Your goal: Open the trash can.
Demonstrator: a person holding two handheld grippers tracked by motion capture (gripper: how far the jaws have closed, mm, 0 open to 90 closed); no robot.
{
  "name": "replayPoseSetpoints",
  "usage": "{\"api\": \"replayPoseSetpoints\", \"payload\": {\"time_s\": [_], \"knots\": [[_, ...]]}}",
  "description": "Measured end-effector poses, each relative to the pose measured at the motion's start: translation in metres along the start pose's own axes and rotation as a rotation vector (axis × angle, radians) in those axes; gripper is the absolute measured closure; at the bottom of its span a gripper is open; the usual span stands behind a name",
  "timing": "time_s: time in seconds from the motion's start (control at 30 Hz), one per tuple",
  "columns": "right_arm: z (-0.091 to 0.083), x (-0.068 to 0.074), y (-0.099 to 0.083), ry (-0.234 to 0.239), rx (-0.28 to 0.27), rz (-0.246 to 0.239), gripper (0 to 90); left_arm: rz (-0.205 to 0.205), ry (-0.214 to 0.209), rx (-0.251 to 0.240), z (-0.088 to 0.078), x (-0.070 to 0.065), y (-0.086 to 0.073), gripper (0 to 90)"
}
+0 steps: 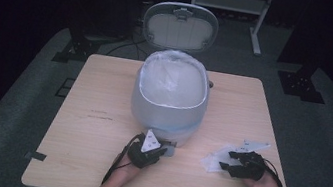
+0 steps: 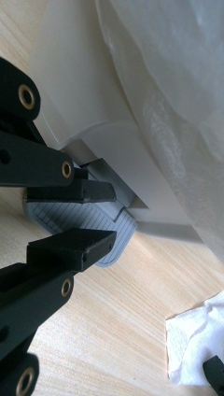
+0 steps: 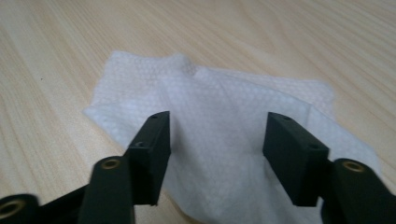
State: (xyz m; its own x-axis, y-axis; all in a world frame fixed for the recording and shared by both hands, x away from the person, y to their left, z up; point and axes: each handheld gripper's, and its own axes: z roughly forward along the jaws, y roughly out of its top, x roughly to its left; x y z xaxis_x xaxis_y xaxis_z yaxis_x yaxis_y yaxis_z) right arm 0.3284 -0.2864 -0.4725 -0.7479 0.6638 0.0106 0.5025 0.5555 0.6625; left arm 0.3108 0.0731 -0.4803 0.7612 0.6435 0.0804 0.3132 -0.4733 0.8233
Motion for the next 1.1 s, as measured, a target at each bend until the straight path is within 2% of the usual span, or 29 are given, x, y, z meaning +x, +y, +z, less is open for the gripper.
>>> {"api": "replayPoseSetpoints", "payload": {"time_s": [0.23,0.4,0.53,0.77,1.1], "knots": [[0.0,0.001,0.004,0.008,0.013,-0.01,58.5,0.0,0.0,0.0,0.0,0.0,0.0,75.1],[0.0,0.0,0.006,0.005,0.023,0.0,68.8,0.0,0.0,0.0,0.0,0.0,0.0,75.1],[0.0,-0.002,0.006,0.023,0.024,0.019,77.4,-0.001,0.0,0.0,0.0,0.0,0.0,75.1],[0.0,-0.007,0.006,0.085,0.023,0.065,82.0,-0.001,-0.001,0.0,0.0,0.0,0.0,75.1],[-0.008,-0.006,0.011,0.115,0.012,0.071,84.6,-0.001,-0.001,0.0,0.0,0.0,0.0,75.1]]}}
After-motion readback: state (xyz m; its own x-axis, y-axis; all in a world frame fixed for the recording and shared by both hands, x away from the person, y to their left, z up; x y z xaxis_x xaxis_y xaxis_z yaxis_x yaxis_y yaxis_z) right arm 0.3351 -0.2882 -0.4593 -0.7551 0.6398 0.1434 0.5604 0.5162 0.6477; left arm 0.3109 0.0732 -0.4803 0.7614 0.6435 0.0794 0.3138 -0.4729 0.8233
